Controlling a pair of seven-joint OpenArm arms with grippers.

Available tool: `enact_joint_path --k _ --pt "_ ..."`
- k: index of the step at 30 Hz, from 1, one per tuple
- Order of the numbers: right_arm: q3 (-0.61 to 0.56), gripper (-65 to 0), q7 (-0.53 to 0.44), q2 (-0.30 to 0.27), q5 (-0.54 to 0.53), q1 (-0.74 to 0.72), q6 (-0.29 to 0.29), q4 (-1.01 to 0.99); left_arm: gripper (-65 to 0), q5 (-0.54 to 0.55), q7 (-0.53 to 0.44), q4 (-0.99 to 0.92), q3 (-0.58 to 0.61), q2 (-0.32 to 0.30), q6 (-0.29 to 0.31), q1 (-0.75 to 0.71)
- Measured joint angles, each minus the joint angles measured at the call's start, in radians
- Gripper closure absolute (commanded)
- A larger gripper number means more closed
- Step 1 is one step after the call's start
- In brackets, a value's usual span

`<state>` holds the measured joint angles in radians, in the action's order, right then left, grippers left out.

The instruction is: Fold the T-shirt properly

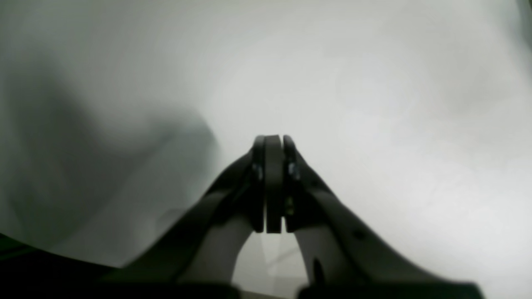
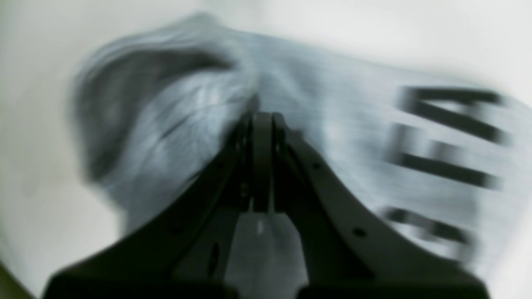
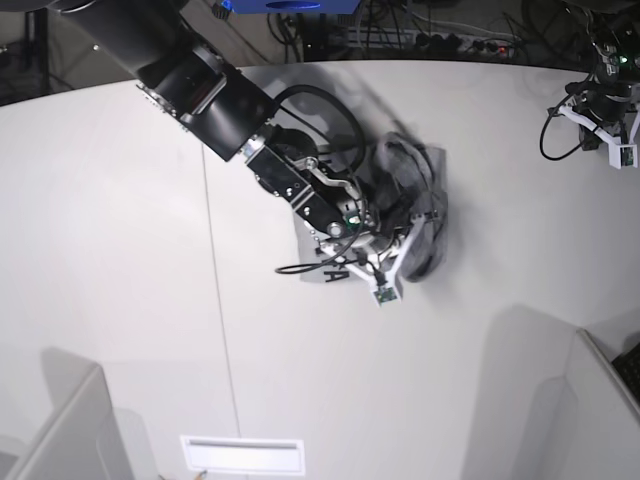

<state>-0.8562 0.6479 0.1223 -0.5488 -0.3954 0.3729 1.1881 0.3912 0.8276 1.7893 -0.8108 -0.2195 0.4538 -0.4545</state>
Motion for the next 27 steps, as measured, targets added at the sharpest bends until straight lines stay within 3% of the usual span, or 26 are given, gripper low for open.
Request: enact_joint_path --k 5,9,13,16,20,27 --pt "-0.043 0.0 0.004 0.018 -0.014 -0.019 -0.006 0.021 0.0 0.0 0.0 0.0 0.0 0.0 0.0 0.002" --pt "-0.043 0.0 0.016 0.013 -0.002 -0.023 0.002 0.153 0.0 0.0 0.0 0.0 0.0 0.0 0.0 0.006" --pt "-0.022 0.0 0.199 0.01 -0.004 -0.031 0.007 0.284 0.0 0.001 -0.001 0.0 0.0 -0.002 0.0 0.031" --pt "0.026 0.0 0.295 -0.067 0.002 0.015 0.08 0.369 0.0 0.0 0.002 0.001 0.002 -0.001 0.0 0.027" --pt "0.034 0.0 0.337 -0.178 0.01 0.122 0.091 0.463 0.0 0.002 0.0 0.002 0.001 0.0 0.0 0.032" --pt "0.027 0.0 0.336 -0.207 0.002 0.243 0.087 0.486 0.0 0.0 0.005 0.028 -0.001 0.0 0.0 0.025"
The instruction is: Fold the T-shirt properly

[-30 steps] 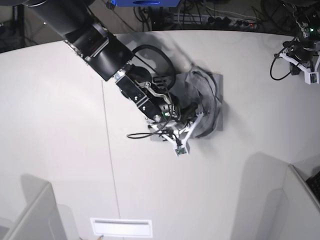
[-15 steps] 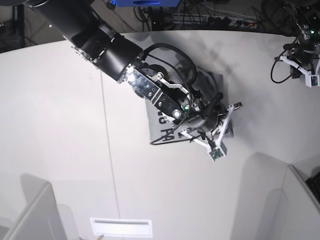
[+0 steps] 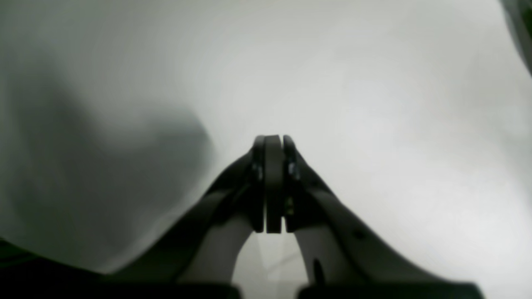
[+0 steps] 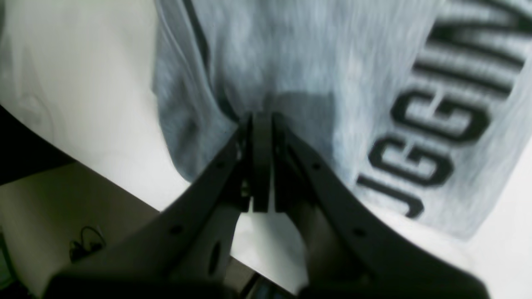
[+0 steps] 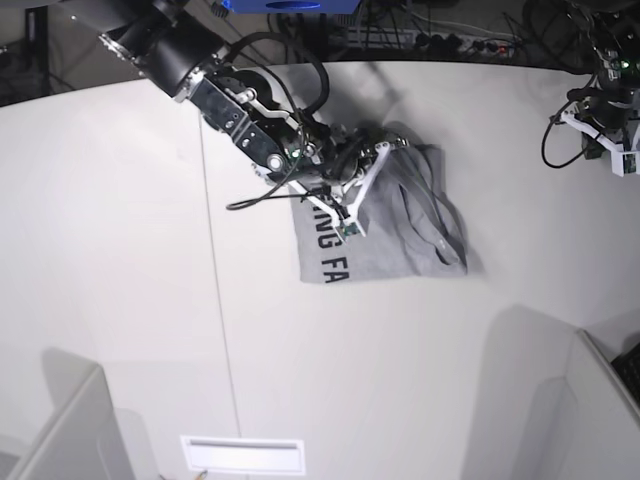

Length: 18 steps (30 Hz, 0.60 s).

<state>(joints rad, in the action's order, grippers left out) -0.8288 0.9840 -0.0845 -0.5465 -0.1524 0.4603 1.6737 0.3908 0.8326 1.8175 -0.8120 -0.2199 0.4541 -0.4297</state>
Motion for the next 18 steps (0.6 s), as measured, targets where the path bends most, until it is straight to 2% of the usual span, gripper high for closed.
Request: enact_joint_path --k 6,10,13,15,18 --pt "-0.005 0.0 -0.011 0.018 0.002 0.002 0.0 0.0 0.0 0.003 -0.001 0.013 0.0 0.0 0.002 0.005" --pt "-0.027 0.0 -0.023 0.078 0.005 0.0 -0.016 -0.043 0.0 0.003 -0.001 0.013 0.0 0.001 0.003 0.004" --pt "-0.122 0.0 -0.064 0.134 -0.002 -0.035 -0.043 -0.152 0.0 0.001 -0.001 0.013 0.0 -0.002 0.002 0.003" --pt "-0.206 0.0 -0.109 0.169 0.006 -0.066 -0.041 -0.221 0.0 0.0 -0.002 0.013 0.0 -0.001 0.002 0.003" --pt "-0.315 0.0 -0.122 0.2 -0.016 -0.123 -0.042 -0.248 0.0 0.003 -0.001 0.017 0.0 0.0 0.003 0.003"
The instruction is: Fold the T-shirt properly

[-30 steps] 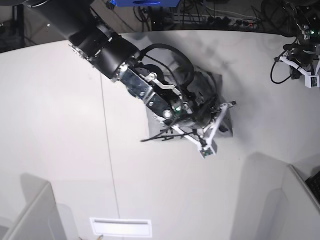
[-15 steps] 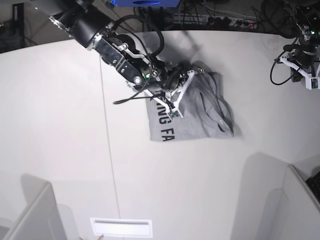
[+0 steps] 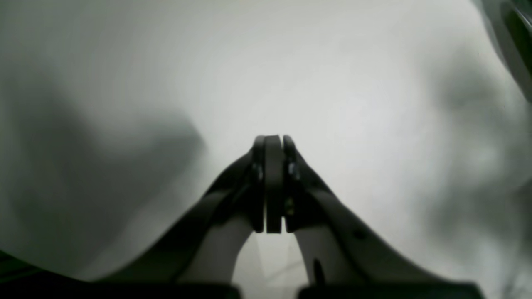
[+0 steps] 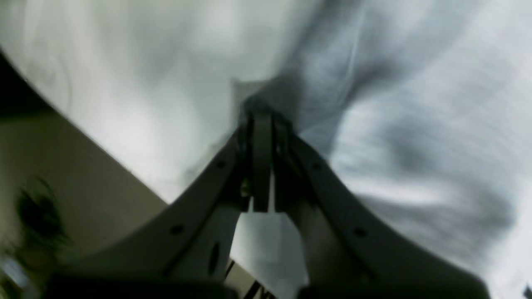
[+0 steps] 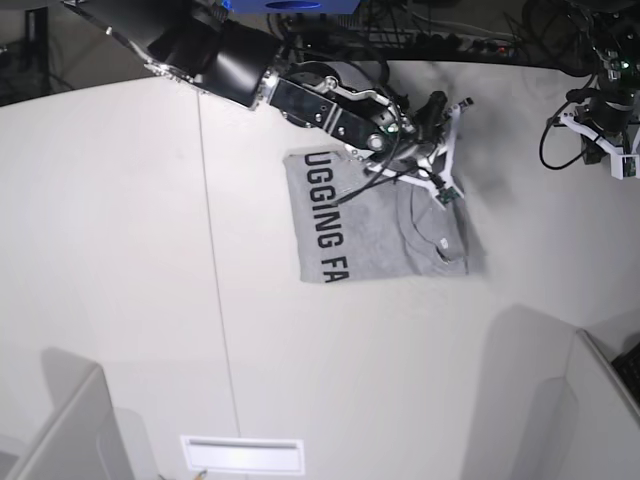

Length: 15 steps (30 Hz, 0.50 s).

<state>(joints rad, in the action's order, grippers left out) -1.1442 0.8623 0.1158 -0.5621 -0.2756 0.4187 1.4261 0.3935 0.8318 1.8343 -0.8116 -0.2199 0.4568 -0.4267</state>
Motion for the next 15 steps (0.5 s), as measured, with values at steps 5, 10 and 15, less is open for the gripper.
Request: enact_joint_path --k 5,10,15 --pt "-0.076 0.0 0.012 0.005 0.007 -0.062 0.01 0.069 0.0 0.0 -0.001 0.003 0.0 0.001 0.0 0.0" --pt "0.098 0.0 0.119 -0.005 0.021 -0.081 0.019 0.184 0.0 0.006 0.0 0.005 0.002 0.001 0.0 0.005" --pt "0.272 0.0 0.159 -0.101 0.016 -0.062 0.023 0.249 0.0 0.305 0.002 0.008 0.016 0.002 0.032 -0.012"
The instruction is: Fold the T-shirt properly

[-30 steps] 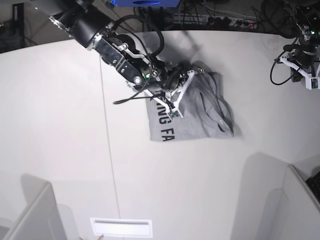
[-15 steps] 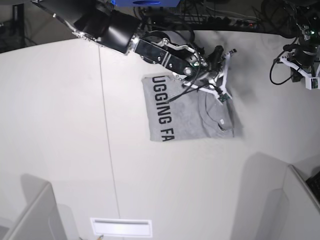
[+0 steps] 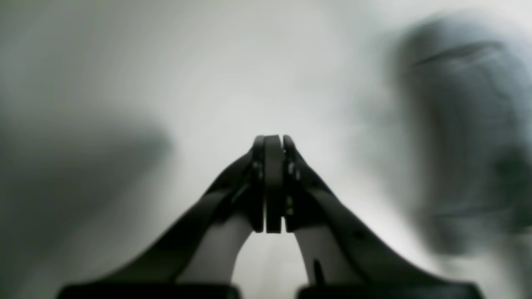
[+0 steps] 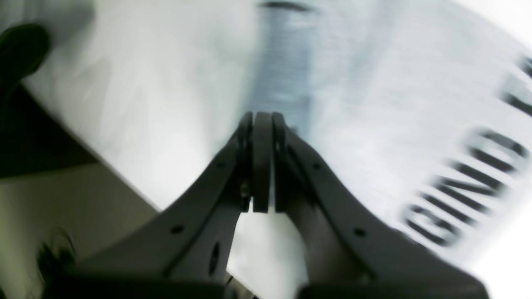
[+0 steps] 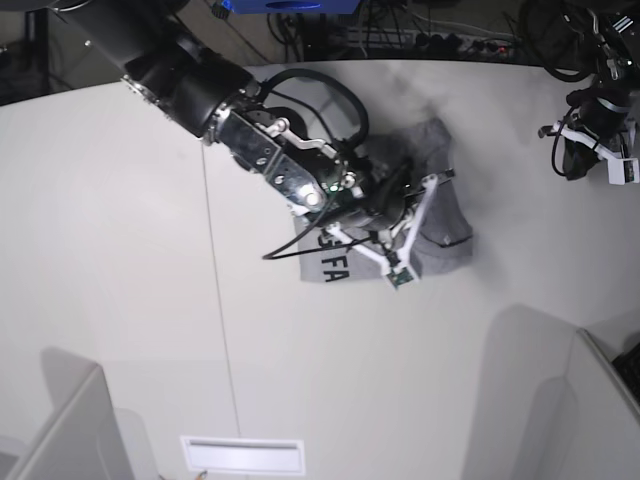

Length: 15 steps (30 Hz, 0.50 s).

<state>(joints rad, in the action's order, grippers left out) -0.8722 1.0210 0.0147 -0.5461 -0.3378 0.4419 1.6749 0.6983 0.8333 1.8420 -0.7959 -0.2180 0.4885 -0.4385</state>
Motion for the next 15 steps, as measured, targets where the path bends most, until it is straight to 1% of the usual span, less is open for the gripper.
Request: enact_joint_path --k 1,2,5,6,10,11,12,13,14,15 --pt "0.041 0.0 -0.002 -0.025 0.003 0.019 0.0 0.011 0.0 0.053 -0.003 0.003 0.005 0.0 0.021 -0.011" --pt "0.086 0.0 0.0 -0.047 0.0 0.04 0.0 0.018 0.0 0.1 -0.003 0.004 0.011 -0.002 0.021 -0.021" --pt "0.168 0.0 0.0 -0.108 0.005 0.09 0.0 0.037 0.0 0.165 0.009 0.002 0.053 -0.003 0.017 -0.03" --pt "0.187 0.0 0.001 -0.121 0.003 0.109 0.0 0.053 -8.1 0.188 0.009 -0.002 0.067 -0.004 0.019 -0.027" --pt "0.212 0.0 0.001 -0.154 0.002 0.158 -0.001 0.105 -40.8 0.217 0.001 -0.042 0.111 -0.002 0.021 0.001" --pt "0.212 0.0 0.0 -0.156 0.002 0.166 -0.001 0.111 -46.9 0.211 0.0 -0.058 0.131 -0.002 0.019 0.006" --pt "0.212 0.0 0.001 -0.158 -0.001 0.173 0.0 0.117 -52.7 0.213 0.001 -0.075 0.158 -0.004 0.015 0.01" --pt "0.212 0.0 0.001 -0.158 -0.004 0.179 -0.001 0.118 -56.8 0.209 0.009 -0.087 0.187 -0.001 0.018 0.018" --pt "0.211 0.0 -0.001 -0.161 -0.004 0.186 -0.002 0.122 -58.6 0.209 0.01 -0.098 0.209 0.004 0.018 0.028" --pt "0.211 0.0 0.001 -0.169 -0.004 0.193 -0.002 0.129 -58.7 0.214 0.007 -0.113 0.23 0.006 0.018 0.043"
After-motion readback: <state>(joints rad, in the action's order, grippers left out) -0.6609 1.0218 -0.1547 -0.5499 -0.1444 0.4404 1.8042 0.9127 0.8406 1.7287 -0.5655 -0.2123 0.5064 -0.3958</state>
